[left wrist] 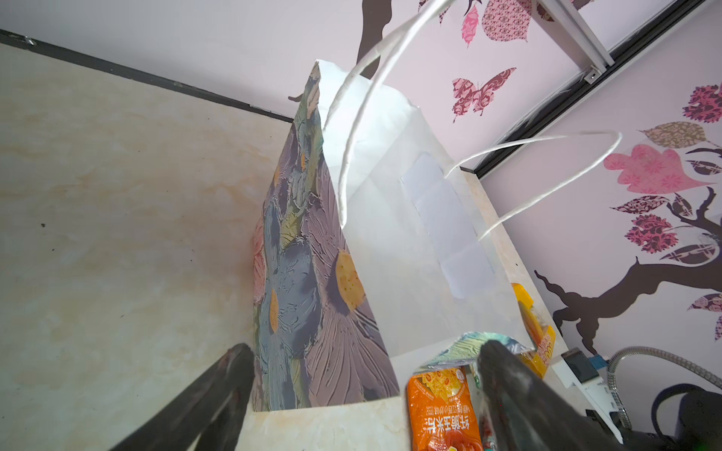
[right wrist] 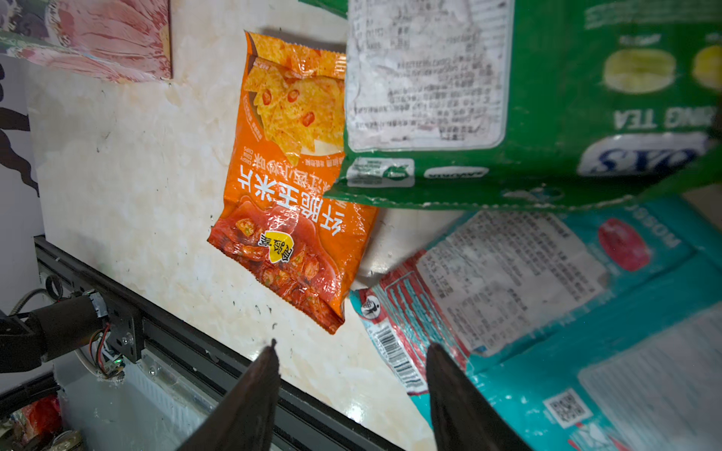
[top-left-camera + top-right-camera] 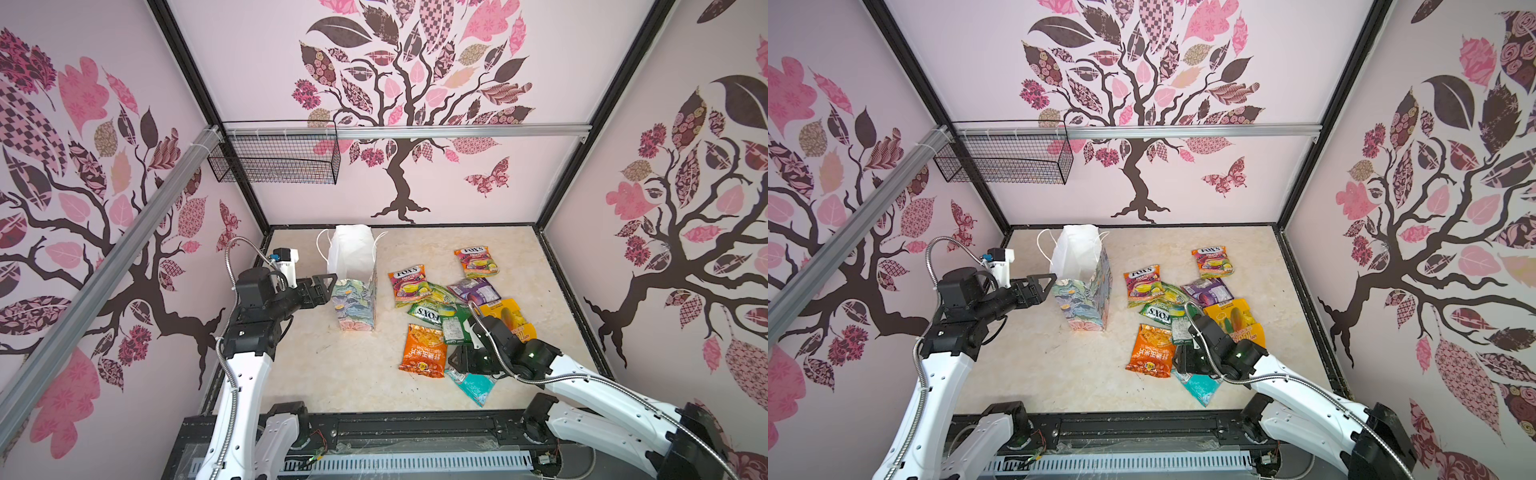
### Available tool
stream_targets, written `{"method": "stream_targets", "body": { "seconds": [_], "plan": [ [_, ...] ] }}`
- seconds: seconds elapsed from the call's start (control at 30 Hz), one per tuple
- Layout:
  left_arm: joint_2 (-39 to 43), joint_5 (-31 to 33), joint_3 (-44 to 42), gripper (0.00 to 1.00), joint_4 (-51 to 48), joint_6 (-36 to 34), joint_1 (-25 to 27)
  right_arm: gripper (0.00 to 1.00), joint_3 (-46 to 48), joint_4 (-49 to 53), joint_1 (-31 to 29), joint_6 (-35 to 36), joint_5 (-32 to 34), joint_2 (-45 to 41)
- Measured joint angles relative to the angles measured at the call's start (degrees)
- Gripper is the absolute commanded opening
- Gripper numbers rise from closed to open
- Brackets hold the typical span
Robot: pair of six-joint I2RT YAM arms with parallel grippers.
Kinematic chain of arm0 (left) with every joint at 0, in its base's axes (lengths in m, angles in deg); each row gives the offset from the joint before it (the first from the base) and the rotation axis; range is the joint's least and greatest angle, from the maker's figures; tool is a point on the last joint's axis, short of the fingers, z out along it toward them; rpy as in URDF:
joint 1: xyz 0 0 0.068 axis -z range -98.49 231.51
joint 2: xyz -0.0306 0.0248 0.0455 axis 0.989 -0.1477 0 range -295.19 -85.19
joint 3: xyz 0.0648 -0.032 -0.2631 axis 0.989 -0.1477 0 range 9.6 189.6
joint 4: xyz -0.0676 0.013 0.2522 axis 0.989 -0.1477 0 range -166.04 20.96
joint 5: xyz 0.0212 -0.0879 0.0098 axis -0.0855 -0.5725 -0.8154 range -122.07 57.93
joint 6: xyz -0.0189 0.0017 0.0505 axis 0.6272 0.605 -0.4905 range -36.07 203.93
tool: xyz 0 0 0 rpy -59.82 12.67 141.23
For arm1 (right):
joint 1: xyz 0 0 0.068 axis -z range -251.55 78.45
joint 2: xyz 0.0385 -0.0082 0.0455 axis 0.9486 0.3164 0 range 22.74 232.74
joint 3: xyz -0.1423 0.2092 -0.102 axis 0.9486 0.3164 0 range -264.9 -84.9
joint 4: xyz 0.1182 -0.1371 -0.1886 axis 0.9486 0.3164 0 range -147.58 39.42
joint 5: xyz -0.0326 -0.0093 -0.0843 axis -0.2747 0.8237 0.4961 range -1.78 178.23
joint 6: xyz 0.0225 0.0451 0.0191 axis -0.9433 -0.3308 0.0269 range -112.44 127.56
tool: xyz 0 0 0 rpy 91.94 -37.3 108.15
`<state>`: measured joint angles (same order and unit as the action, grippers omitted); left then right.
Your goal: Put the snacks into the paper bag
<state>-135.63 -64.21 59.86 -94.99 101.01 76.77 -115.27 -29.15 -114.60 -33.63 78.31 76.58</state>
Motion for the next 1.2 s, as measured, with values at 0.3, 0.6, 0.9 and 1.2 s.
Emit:
{"method": "stream_targets", "body": {
  "seconds": [0.3,0.6,0.9,1.2],
  "plan": [
    [0.02,1.25,-0.26,0.9,1.66,0.7,0.02,0.48,-0.48,-2.03,0.0,2.36,-1.73,5.99],
    [0.2,1.73,-0.46,0.91,2.89,0.92,0.02,0.48,-1.25,-3.85,-0.35,3.39,-2.51,8.0],
    [-2.1,3.39,-0.31,0.92,3.5,0.26,0.02,0.48,-4.2,-5.03,-0.61,5.2,-2.05,13.66],
    [-3.78,2.6,-0.31,0.92,4.02,0.48,0.0,0.45,-4.2,-6.6,-2.99,5.38,-0.9,17.84]
  ]
}}
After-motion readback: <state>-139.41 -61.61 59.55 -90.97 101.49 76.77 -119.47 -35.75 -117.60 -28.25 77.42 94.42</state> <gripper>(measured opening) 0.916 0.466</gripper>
